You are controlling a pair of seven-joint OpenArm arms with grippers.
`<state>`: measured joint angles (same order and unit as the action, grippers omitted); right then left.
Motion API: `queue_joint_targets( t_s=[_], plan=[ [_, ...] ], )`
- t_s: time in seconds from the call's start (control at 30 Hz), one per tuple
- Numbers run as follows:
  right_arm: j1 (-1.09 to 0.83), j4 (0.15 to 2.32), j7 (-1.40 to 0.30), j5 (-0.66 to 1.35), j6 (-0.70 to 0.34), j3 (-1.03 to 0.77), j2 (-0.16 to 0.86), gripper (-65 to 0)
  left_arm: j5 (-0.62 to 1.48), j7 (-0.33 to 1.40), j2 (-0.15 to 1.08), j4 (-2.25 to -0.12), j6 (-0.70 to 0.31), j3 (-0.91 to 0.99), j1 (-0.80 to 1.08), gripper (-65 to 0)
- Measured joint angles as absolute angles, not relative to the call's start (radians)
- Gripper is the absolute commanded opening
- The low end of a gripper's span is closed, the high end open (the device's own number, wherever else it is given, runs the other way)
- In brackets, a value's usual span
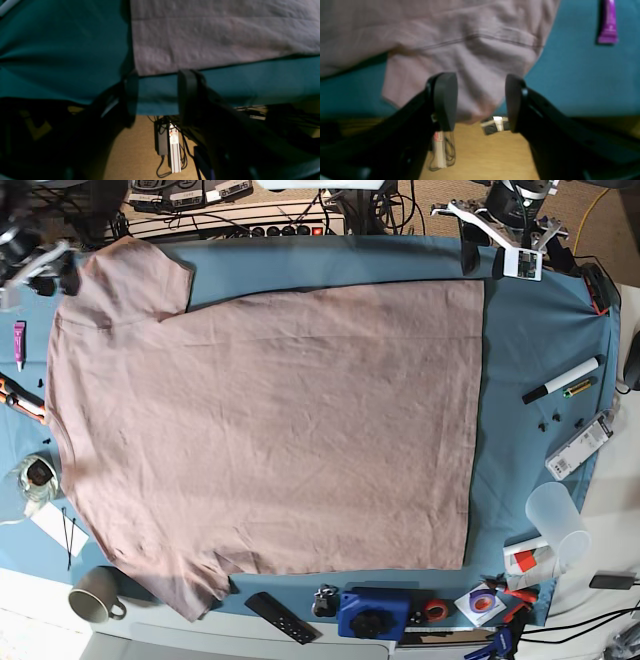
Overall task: Fold the T-shirt properly
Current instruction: 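Lower both grippers onto the shirt's shoulder corners and grasp them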
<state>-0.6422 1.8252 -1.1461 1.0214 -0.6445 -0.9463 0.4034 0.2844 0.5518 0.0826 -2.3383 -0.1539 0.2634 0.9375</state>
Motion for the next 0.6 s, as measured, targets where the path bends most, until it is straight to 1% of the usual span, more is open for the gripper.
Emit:
queue_joint_targets(
  t_s=[0.13, 0.3, 0.43, 0.6],
  plan=[
    [-0.584, 1.581, -1.24, 1.191, -0.694, -0.967, 0.498, -34.5, 0.285, 0.551, 0.081, -2.338, -0.154, 0.264, 0.937, -38.5],
    [-0.507, 1.328, -1.304, 1.282, -0.694, -0.967, 0.538, -34.5, 0.285, 0.552, 0.081, -2.338, -0.154, 0.264, 0.938, -38.5],
    [-0.464, 1.259, -1.376, 1.373, -0.694, -0.959, 0.539, -34.5, 0.286, 0.552, 0.081, -2.338, -0.154, 0.264, 0.938, -38.5],
    [-0.457, 1.241, -1.362, 1.351, -0.696, -0.938, 0.529, -34.5, 0.286, 0.552, 0.081, -2.338, -0.154, 0.264, 0.937, -38.5]
  ],
)
